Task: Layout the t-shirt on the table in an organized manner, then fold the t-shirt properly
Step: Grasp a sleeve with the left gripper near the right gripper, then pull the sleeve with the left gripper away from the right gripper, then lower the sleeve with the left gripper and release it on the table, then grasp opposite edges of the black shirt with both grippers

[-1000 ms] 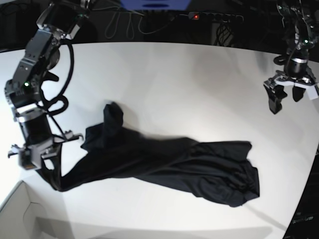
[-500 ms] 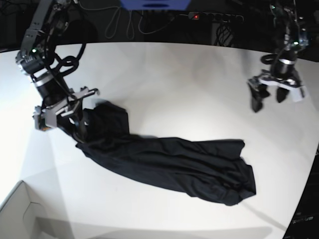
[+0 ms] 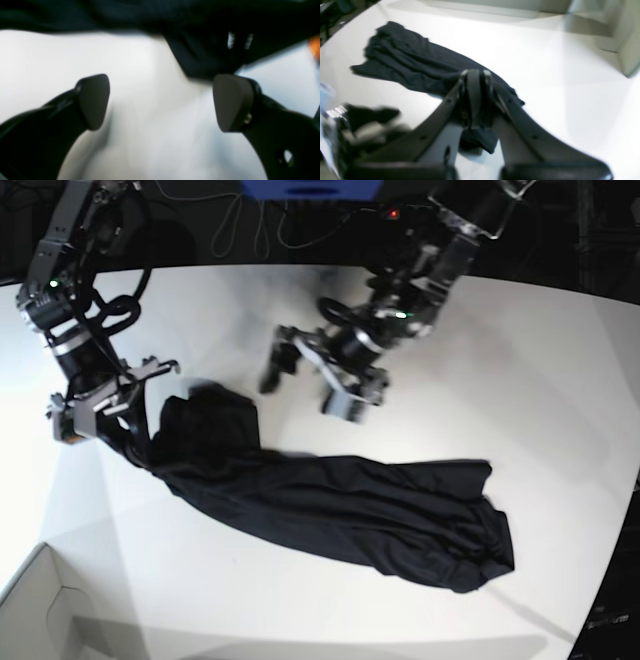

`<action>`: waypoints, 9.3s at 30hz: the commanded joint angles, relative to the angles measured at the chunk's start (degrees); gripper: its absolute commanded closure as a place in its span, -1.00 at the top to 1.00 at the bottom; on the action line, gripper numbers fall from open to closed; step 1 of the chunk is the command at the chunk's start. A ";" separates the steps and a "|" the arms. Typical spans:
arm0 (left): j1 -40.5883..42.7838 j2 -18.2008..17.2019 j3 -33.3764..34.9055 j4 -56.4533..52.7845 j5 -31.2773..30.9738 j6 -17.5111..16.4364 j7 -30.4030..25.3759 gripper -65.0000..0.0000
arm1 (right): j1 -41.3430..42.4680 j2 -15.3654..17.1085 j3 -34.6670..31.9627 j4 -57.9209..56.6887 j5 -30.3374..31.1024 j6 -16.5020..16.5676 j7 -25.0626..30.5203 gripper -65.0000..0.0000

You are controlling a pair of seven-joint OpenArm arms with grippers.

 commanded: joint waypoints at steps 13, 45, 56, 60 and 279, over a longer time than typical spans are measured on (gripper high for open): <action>-9.85 10.33 2.50 -16.35 14.92 -0.30 -1.86 0.96 | 0.34 2.18 0.39 0.39 1.17 0.14 1.53 -1.00; 13.89 -3.74 -16.75 15.47 16.42 -0.74 -1.60 -1.00 | 2.18 3.24 1.98 -5.50 1.25 0.14 1.53 -1.00; 22.94 -5.67 -50.42 23.83 16.42 -1.00 -1.69 -1.00 | -5.90 1.92 -17.80 -2.78 1.43 0.14 1.70 -1.00; 20.92 -6.20 -58.77 23.12 16.42 -1.09 -1.60 -1.00 | -6.96 2.18 -26.07 -3.04 1.34 0.14 1.53 -1.00; -13.63 -4.79 -57.28 -10.11 12.29 -12.26 -1.60 0.10 | 25.39 14.84 -4.71 -55.70 -17.56 -0.12 4.43 -0.89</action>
